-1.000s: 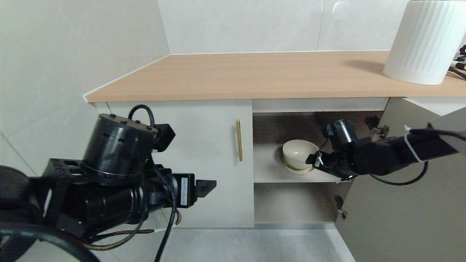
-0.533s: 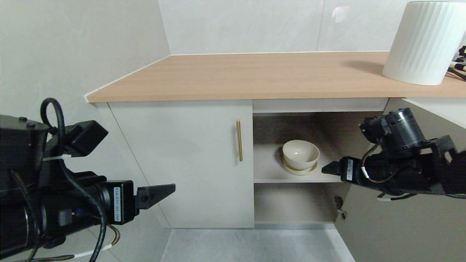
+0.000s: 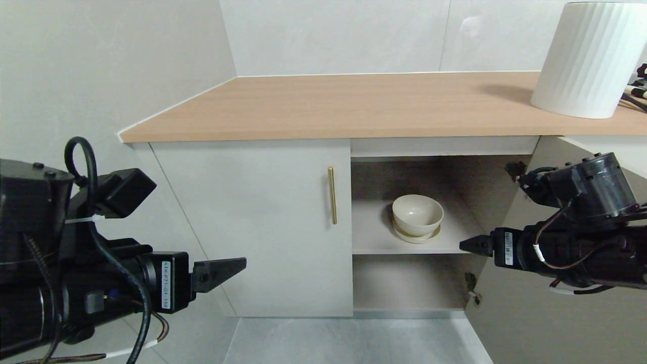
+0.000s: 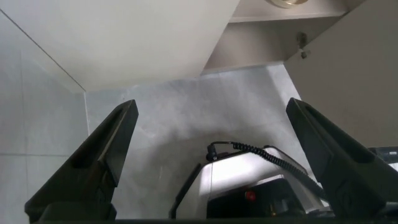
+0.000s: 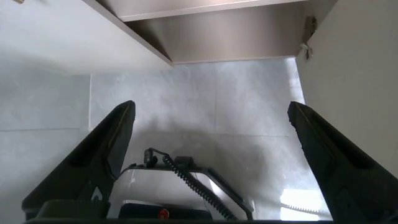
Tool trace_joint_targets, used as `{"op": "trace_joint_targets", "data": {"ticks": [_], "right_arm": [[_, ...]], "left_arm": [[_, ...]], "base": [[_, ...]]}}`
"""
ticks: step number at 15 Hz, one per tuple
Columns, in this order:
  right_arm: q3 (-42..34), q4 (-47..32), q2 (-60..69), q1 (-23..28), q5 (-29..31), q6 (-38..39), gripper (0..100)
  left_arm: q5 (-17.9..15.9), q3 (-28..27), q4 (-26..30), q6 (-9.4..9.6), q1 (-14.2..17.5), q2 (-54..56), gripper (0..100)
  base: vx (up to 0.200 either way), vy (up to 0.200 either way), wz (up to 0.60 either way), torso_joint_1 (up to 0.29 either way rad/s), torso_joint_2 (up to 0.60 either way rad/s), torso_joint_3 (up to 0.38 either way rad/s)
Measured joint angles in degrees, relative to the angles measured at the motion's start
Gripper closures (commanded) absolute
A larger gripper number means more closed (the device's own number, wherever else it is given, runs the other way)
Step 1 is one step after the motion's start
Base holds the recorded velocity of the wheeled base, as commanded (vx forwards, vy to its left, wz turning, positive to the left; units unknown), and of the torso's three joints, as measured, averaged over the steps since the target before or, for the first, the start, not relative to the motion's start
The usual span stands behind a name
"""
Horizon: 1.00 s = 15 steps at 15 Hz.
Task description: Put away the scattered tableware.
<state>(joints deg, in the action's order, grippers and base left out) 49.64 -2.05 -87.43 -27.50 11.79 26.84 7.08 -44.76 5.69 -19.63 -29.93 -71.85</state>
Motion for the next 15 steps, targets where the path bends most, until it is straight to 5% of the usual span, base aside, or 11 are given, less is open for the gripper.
{"op": "trace_joint_targets", "data": {"ticks": [6,12,15], "right_arm": [[-1.11,-0.9,1.82,-0.96,-0.18,-1.65,0],[4.71,-20.75,2.23,-2.34,-0.44,-1.37,0],[5.97,-22.91,2.05,-4.61,-0.57,-1.39,0]], "left_arm": [[0.0,0.12,0.1,-0.11,-0.02,-0.55,0],[0.0,0.45,0.1,-0.13,-0.05,-0.56,0],[0.0,0.54,0.11,-0.11,-0.05,-0.55,0]], "base": [[-0.2,0.0,0.0,-0.001,0.0,0.003],[-0.2,0.0,0.0,0.002,0.0,0.002],[-0.133,0.0,0.0,0.0,0.0,0.002]]}}
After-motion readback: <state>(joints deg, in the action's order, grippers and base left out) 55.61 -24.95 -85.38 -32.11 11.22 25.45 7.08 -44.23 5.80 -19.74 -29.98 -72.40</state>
